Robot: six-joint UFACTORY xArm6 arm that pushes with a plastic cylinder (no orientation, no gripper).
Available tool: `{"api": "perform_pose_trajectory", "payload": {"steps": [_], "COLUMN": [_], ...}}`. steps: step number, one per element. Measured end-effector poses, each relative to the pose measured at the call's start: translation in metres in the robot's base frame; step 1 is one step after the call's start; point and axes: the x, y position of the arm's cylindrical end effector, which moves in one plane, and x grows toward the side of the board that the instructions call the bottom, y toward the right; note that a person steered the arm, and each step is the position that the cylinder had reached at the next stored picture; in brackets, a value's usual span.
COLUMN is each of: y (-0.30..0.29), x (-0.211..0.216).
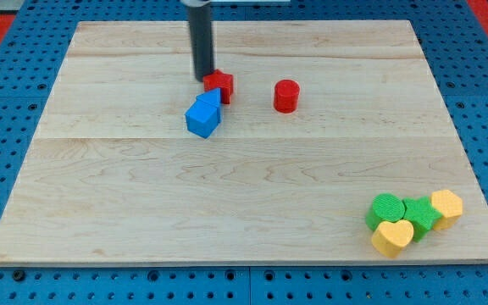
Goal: Push red star a bit right
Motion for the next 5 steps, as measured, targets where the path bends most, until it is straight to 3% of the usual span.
{"api": "perform_pose_trajectory", "payload": {"steps": [1,2,4,5], "y": [-0.035,-0.032,-0.067,-0.03], "x": [0.04,0.047,0.02,0.01]}}
